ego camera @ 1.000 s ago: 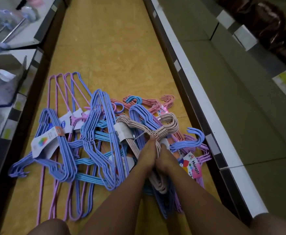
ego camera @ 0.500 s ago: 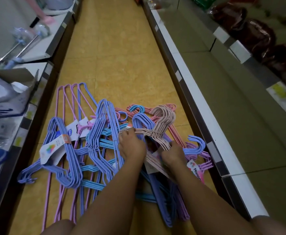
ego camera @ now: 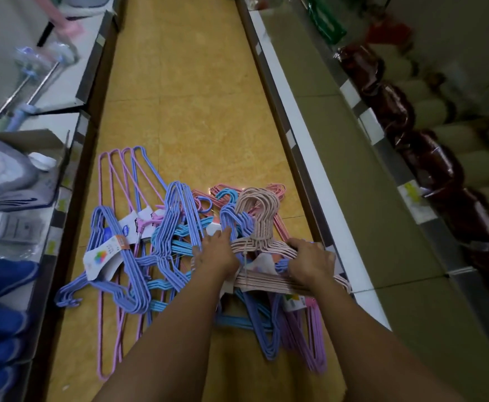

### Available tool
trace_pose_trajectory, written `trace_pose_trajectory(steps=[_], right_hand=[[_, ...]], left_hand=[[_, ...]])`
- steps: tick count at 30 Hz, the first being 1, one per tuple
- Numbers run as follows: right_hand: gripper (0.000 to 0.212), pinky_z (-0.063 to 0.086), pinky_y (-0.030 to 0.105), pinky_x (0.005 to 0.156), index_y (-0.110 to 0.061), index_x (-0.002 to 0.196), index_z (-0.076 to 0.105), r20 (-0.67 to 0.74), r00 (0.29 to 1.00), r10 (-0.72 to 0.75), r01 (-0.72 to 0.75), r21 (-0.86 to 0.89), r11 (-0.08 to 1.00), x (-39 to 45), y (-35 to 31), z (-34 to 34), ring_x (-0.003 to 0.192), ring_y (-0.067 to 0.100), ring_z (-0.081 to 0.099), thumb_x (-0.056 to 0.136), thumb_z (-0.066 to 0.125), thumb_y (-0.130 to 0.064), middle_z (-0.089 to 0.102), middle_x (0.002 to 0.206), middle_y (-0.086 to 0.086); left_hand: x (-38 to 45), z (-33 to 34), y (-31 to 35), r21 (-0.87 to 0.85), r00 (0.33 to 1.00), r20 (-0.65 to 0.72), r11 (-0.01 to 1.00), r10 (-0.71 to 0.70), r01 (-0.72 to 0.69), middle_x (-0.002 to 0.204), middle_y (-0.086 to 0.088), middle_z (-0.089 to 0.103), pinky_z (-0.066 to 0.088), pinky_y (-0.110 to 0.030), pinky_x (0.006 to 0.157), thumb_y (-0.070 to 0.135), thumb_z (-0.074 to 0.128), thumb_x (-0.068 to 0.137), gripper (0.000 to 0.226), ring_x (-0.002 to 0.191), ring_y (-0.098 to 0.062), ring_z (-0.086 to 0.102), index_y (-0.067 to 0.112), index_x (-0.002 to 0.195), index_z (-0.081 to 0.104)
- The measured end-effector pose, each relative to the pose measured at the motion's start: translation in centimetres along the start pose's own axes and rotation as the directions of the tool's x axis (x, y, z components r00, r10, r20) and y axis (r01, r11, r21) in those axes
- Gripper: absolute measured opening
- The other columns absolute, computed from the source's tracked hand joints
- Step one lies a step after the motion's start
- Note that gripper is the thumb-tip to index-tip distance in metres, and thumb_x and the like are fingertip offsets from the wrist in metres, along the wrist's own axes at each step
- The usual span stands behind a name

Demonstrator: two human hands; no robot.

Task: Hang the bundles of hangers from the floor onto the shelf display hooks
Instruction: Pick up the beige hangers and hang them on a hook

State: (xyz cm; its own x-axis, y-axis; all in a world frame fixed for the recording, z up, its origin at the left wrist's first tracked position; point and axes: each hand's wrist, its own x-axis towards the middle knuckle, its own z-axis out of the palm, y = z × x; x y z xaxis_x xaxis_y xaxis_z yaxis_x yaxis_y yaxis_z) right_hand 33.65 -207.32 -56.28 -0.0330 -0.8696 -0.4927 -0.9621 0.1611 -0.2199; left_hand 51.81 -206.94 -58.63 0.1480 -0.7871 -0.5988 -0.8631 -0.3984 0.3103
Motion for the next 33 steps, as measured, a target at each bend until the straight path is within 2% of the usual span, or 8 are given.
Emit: trace_pose_trajectory(steps=[3, 5, 7, 12, 16, 23, 28, 33], right_hand=[[0.050, 0.025, 0.042, 0.105, -0.037, 0.137, 0.047, 0.048, 0.997, -0.055, 0.055, 0.012, 0.998, -2.9, -1.7, -4.7, 0.128, 0.026, 0.038, 0.090, 0.052, -0.022, 0.055, 0.133, 0.007], [0.051, 0.024, 0.043, 0.105, -0.038, 0.136, 0.048, 0.061, 0.994, -0.085, 0.083, 0.041, 0.996, -4.8, -3.4, -7.7, 0.126, 0.026, 0.040, 0.090, 0.048, -0.015, 0.057, 0.131, 0.004], [0.052, 0.026, 0.043, 0.106, -0.037, 0.135, 0.049, 0.080, 0.990, -0.117, 0.112, 0.067, 0.991, -7.0, -5.4, -10.4, 0.125, 0.025, 0.043, 0.090, 0.048, -0.012, 0.058, 0.130, 0.002], [0.040, 0.044, 0.039, 0.094, -0.029, 0.125, 0.057, 0.095, 0.974, -0.205, 0.195, 0.098, 0.976, -13.5, -10.9, -16.4, 0.111, 0.024, 0.057, 0.087, 0.058, -0.015, 0.064, 0.120, 0.000], [0.027, 0.045, 0.030, 0.073, -0.030, 0.111, 0.060, 0.047, 0.956, -0.289, 0.290, -0.003, 0.957, -17.9, -15.0, -20.4, 0.099, 0.022, 0.061, 0.086, 0.056, -0.041, 0.067, 0.106, -0.003], [0.027, 0.049, 0.033, 0.077, -0.018, 0.107, 0.063, 0.058, 0.911, -0.408, 0.412, -0.155, 0.898, -23.5, -22.6, -24.6, 0.098, 0.028, 0.062, 0.083, 0.054, -0.026, 0.067, 0.106, 0.007], [0.033, 0.048, 0.035, 0.079, -0.010, 0.118, 0.056, 0.143, 0.801, -0.582, 0.599, -0.217, 0.771, -27.2, -26.7, -25.0, 0.103, 0.032, 0.060, 0.086, 0.051, -0.016, 0.064, 0.111, 0.014], [0.044, 0.045, 0.034, 0.089, -0.017, 0.133, 0.051, 0.200, 0.605, -0.771, 0.789, -0.285, 0.545, -31.9, -30.1, -24.9, 0.118, 0.031, 0.054, 0.089, 0.054, -0.016, 0.058, 0.129, 0.011]], left_hand=[[-3.7, -3.1, 0.3, -0.036, 0.998, -0.002, 0.997, 0.062, -0.062, 0.148, -0.003, 0.039, 0.012, -0.059, 0.115, 0.019, 0.058, 0.087, 0.066, 0.138, -0.029, 0.031, 0.031, 0.145, 0.030], [-6.5, -5.9, 0.3, -0.094, 0.992, -0.094, 0.992, 0.079, -0.088, 0.132, -0.002, 0.057, 0.027, -0.053, 0.111, 0.021, 0.058, 0.086, 0.051, 0.122, -0.030, 0.049, 0.030, 0.134, 0.046], [-9.4, -9.0, 0.4, -0.102, 0.980, -0.183, 0.990, 0.079, -0.099, 0.120, -0.006, 0.064, 0.044, -0.043, 0.095, 0.020, 0.057, 0.087, 0.038, 0.110, -0.032, 0.057, 0.026, 0.124, 0.055], [-16.6, -15.7, -0.4, -0.109, 0.960, -0.281, 0.993, 0.005, -0.038, 0.114, -0.007, 0.066, 0.048, -0.035, 0.074, 0.014, 0.053, 0.090, 0.043, 0.100, -0.032, 0.061, 0.030, 0.130, 0.053], [-22.1, -20.2, -1.3, -0.134, 0.941, -0.338, 0.991, -0.029, -0.018, 0.109, -0.007, 0.068, 0.043, -0.034, 0.064, 0.010, 0.050, 0.091, 0.042, 0.094, -0.032, 0.061, 0.028, 0.129, 0.054], [-29.9, -26.6, -4.1, -0.183, 0.898, -0.412, 0.980, -0.153, 0.083, 0.113, -0.009, 0.066, 0.046, -0.035, 0.073, 0.012, 0.049, 0.091, 0.045, 0.102, -0.033, 0.060, 0.030, 0.132, 0.052], [-35.2, -28.3, -7.4, -0.283, 0.841, -0.448, 0.941, -0.302, 0.187, 0.112, -0.008, 0.066, 0.046, -0.034, 0.073, 0.018, 0.050, 0.092, 0.036, 0.101, -0.032, 0.060, 0.030, 0.126, 0.056], [-41.0, -27.4, -10.0, -0.428, 0.719, -0.479, 0.849, -0.504, 0.310, 0.110, -0.009, 0.067, 0.049, -0.038, 0.077, 0.017, 0.049, 0.089, 0.037, 0.101, -0.034, 0.061, 0.030, 0.123, 0.058]])
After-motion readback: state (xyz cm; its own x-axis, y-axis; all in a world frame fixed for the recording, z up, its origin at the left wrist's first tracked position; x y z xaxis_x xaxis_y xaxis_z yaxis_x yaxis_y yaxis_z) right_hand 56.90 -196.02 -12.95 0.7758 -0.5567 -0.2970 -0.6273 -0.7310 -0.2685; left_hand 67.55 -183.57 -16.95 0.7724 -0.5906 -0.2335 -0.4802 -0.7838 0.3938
